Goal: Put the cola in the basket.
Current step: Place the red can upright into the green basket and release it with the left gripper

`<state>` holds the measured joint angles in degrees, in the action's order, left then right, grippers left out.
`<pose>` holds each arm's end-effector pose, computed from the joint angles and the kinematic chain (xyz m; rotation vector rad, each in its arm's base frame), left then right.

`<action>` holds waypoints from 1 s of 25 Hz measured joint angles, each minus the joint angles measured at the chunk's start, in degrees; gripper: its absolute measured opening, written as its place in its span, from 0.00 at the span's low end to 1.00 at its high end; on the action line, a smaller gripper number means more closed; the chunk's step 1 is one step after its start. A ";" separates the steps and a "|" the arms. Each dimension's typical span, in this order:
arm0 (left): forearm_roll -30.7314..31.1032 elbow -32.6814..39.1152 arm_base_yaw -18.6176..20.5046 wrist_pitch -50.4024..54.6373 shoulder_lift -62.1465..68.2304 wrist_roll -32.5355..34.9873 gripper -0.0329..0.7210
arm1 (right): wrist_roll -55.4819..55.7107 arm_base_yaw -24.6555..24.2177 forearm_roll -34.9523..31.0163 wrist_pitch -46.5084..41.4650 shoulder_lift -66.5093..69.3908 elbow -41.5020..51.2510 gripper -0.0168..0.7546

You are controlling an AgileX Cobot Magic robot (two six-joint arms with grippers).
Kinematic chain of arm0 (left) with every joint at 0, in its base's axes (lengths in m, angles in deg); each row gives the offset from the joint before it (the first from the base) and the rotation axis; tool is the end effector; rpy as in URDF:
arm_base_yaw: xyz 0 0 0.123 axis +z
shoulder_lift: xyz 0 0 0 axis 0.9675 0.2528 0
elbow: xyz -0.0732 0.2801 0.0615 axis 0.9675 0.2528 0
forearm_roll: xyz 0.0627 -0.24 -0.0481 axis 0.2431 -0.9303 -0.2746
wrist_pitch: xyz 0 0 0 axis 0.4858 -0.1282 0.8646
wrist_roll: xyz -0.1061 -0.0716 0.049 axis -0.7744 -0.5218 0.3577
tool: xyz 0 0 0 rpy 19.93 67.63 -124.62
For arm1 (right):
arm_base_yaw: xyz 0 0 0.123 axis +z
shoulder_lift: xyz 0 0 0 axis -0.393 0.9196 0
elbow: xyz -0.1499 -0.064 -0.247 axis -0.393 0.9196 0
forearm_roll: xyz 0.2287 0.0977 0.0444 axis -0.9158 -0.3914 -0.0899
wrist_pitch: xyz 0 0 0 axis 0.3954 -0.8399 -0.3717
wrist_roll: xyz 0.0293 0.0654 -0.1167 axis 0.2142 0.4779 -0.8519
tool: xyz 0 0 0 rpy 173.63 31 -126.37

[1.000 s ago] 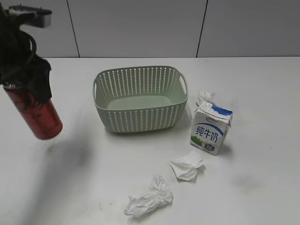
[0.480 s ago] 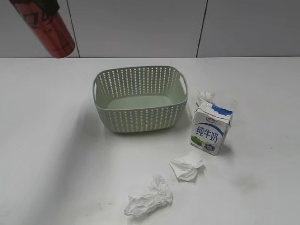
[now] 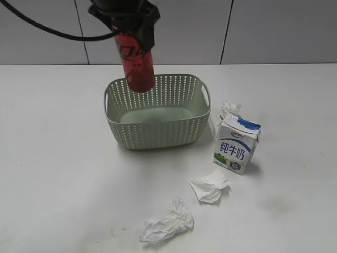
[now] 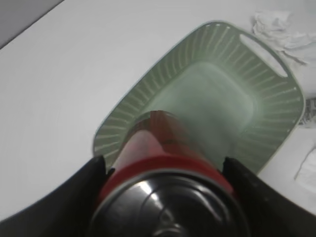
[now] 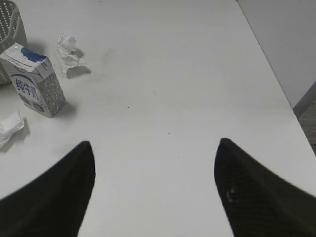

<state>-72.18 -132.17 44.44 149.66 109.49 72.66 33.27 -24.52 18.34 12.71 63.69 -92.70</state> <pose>0.3860 -0.2526 0.3043 0.9899 2.5212 -0.2907 0.0262 0.0067 0.2608 -0.0043 2.0104 0.0423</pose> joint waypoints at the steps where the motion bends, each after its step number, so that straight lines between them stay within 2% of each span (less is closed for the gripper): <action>1: 0.19 -0.90 -0.76 -0.14 1.36 -0.13 0.75 | 0.00 0.00 0.00 0.00 0.00 0.00 0.76; 5: 0.33 -2.16 -2.71 -0.35 6.06 -0.20 0.75 | 0.00 0.00 0.00 0.00 0.00 0.00 0.76; 13: 1.20 -2.16 -2.74 -0.39 14.39 -0.38 0.75 | 0.04 0.00 0.00 0.00 0.00 0.00 0.76; 21: 0.67 -2.51 -2.74 -0.72 15.33 -0.38 0.75 | -0.02 0.00 0.00 0.00 0.00 0.00 0.76; 25: -1.19 -2.55 -2.74 -0.77 15.26 -1.06 0.88 | -0.02 0.00 0.00 0.00 0.00 0.00 0.76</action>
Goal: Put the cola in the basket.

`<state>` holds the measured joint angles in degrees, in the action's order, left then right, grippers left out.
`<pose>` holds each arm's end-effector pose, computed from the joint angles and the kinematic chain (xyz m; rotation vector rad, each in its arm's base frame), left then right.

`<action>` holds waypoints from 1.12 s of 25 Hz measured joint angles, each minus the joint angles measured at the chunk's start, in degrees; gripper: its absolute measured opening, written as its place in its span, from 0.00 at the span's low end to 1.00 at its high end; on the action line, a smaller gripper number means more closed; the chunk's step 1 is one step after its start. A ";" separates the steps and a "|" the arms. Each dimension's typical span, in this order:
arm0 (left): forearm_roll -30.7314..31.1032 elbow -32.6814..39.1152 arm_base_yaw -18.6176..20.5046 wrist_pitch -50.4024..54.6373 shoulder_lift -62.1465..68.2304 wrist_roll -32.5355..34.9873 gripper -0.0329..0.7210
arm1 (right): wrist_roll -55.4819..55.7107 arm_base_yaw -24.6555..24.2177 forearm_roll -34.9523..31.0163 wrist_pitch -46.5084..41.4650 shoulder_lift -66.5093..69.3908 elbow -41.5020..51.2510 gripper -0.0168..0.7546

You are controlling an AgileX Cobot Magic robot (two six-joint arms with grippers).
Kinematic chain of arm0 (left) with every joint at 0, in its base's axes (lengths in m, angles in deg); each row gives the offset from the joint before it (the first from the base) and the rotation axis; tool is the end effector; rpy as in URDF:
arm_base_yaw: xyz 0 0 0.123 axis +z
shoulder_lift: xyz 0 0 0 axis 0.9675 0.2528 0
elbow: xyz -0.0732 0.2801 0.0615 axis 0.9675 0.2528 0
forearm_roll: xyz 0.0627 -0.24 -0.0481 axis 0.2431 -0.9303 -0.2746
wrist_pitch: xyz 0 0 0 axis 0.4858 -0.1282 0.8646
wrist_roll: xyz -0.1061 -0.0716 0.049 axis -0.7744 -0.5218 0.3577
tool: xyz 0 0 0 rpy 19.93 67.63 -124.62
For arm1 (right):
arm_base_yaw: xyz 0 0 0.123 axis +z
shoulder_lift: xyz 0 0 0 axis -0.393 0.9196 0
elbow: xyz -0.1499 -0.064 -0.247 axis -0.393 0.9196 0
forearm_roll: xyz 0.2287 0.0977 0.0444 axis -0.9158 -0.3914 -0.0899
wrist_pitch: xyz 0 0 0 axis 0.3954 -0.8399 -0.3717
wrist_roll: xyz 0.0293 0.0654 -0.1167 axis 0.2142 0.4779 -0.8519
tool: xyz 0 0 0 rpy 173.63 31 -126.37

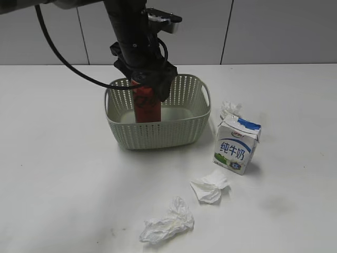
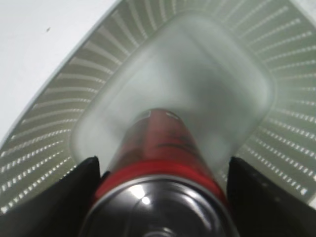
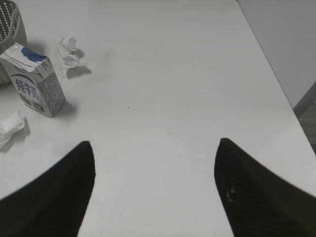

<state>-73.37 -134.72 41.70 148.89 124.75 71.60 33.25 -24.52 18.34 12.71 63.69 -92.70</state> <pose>0.4051 -0.2949 0.1899 1.0797 2.7167 -0.2964 0.0262 0.0067 0.2608 -0.0047 2.0104 0.0421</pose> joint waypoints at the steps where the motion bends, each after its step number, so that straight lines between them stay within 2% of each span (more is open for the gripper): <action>1: -0.18 -0.08 0.00 -0.01 -0.07 -0.11 0.90 | 0.00 0.00 0.00 0.00 0.00 0.00 0.76; 7: -0.34 -0.07 0.69 -0.31 -4.44 -0.42 0.91 | 0.08 0.00 0.00 0.00 0.00 0.00 0.76; 11: -0.27 -0.07 3.25 -0.31 -9.61 -1.33 0.90 | 0.08 0.00 0.00 0.00 0.00 0.00 0.76; 15: 1.21 -0.07 7.94 -0.37 -13.66 -3.75 0.87 | 0.08 0.00 0.00 0.00 0.00 0.00 0.76; 19: 6.50 0.65 13.49 -0.50 -17.35 -7.59 0.85 | 0.01 0.00 0.00 0.00 0.00 0.00 0.76; 22: 9.33 4.02 18.12 -0.60 -20.34 -9.02 0.83 | 0.01 0.00 0.00 0.00 0.00 0.00 0.76; 28: 8.52 13.91 27.46 -0.47 -27.54 -9.55 0.83 | 0.01 0.00 0.00 0.00 0.00 0.00 0.76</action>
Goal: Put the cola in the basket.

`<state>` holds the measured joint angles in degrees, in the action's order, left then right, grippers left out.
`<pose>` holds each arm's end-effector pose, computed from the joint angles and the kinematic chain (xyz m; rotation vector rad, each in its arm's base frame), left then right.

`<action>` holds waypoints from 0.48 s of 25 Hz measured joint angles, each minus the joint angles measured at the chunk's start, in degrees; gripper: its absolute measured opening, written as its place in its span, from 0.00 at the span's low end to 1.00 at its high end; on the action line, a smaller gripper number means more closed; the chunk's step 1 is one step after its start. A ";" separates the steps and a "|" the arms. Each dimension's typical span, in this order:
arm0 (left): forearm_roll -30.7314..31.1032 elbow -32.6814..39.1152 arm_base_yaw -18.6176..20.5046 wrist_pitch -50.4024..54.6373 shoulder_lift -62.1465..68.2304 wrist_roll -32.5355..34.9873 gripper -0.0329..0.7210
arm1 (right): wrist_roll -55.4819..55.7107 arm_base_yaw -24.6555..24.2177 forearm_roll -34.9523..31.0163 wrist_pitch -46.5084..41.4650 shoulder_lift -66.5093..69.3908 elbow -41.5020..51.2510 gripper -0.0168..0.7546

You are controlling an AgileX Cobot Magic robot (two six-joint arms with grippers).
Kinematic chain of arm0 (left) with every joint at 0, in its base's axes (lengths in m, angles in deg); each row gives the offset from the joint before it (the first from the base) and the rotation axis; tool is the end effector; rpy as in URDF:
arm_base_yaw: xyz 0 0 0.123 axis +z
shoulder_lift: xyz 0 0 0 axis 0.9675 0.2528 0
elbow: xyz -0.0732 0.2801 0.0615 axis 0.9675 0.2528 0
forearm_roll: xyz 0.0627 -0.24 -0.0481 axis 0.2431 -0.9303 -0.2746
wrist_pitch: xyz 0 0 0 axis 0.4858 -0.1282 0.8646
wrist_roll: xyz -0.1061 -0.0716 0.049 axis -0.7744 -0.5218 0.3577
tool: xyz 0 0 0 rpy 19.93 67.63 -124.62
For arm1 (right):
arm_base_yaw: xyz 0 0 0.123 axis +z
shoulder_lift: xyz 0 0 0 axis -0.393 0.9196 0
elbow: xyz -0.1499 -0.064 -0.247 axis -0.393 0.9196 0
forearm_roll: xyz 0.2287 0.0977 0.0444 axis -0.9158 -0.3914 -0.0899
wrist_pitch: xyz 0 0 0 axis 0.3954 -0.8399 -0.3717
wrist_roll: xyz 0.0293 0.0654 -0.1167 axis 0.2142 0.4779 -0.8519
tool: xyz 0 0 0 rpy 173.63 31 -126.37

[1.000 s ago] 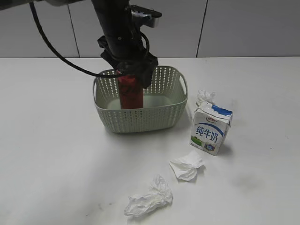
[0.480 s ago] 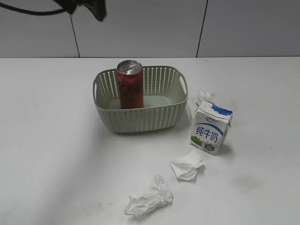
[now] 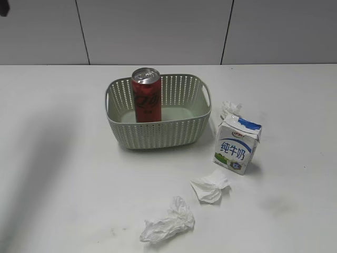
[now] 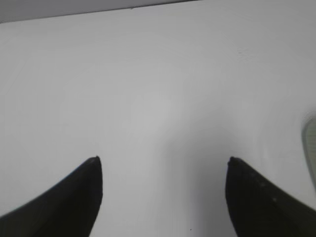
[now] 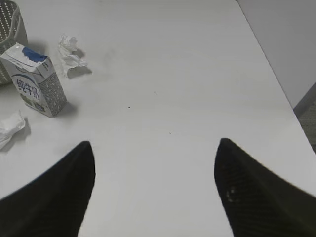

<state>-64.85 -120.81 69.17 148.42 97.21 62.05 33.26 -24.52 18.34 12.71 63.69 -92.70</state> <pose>0.4051 -0.0457 0.3364 0.1929 2.6504 -0.0418 0.0262 0.0067 0.2608 -0.0045 2.0104 0.0422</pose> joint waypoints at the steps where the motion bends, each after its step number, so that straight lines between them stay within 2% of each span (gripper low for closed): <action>1: -0.12 1.60 1.09 0.00 -1.31 0.00 0.83 | 0.00 0.00 0.00 0.00 0.00 0.00 0.76; 4: -0.12 6.05 2.75 0.00 -6.39 -0.17 0.83 | 0.00 0.00 0.00 0.00 0.00 0.00 0.76; 12: -1.40 21.85 2.90 -0.06 -18.15 -0.17 0.83 | 0.00 0.00 0.00 0.00 0.00 0.00 0.76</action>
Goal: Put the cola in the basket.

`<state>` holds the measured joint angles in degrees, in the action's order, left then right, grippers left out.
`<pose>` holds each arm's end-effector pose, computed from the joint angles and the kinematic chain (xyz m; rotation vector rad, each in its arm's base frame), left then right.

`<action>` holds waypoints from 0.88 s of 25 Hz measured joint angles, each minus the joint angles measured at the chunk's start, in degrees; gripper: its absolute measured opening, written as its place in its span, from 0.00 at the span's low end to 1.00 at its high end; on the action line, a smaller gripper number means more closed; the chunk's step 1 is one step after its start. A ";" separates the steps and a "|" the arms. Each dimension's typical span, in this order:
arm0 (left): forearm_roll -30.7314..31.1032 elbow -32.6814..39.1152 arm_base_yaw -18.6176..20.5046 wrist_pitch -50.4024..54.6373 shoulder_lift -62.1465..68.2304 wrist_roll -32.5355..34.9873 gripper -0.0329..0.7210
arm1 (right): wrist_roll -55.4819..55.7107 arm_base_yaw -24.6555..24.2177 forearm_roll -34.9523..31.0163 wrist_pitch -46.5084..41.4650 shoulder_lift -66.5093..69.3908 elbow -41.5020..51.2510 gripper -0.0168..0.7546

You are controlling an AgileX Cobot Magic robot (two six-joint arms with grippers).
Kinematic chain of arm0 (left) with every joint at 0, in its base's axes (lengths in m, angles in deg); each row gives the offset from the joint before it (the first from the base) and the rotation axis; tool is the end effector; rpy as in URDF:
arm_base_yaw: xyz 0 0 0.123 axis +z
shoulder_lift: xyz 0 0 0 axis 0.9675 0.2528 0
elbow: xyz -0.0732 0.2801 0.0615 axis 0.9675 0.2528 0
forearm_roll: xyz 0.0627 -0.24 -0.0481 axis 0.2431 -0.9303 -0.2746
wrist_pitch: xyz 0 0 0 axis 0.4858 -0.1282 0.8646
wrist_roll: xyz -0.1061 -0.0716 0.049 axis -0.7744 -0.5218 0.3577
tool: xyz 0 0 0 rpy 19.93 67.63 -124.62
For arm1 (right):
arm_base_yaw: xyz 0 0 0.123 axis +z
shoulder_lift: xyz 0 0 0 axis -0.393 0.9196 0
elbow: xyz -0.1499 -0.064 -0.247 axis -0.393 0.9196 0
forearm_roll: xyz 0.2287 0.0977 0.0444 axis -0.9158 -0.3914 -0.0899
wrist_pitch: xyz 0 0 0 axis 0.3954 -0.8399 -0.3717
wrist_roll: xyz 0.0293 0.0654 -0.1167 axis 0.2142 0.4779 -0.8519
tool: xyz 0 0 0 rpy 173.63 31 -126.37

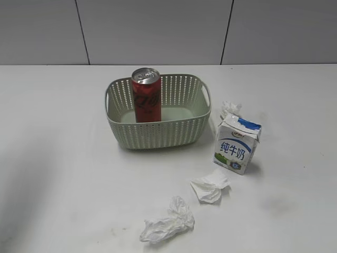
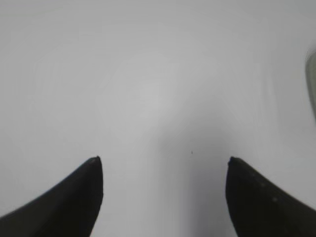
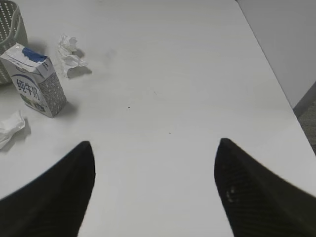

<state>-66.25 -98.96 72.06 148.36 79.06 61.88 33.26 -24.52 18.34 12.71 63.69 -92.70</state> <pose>0.3102 -0.0228 0.3331 0.1195 2.7177 -0.0593 0.0262 0.0067 0.2608 -0.0045 2.0104 0.0422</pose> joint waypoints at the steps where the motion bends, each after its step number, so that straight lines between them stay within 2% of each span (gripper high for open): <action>1: 0.00 2.52 0.00 0.05 -1.49 0.00 0.83 | 0.00 0.00 0.00 0.00 0.00 0.00 0.76; 12: -0.05 29.47 0.00 -5.56 -16.50 0.00 0.83 | 0.00 0.00 0.00 0.00 0.00 0.00 0.76; 22: -0.05 46.67 0.00 -10.20 -26.48 0.00 0.83 | 0.01 0.00 0.00 0.00 0.00 0.00 0.76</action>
<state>-66.30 -52.29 72.06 138.16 52.58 61.88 33.27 -24.52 18.34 12.71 63.69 -92.70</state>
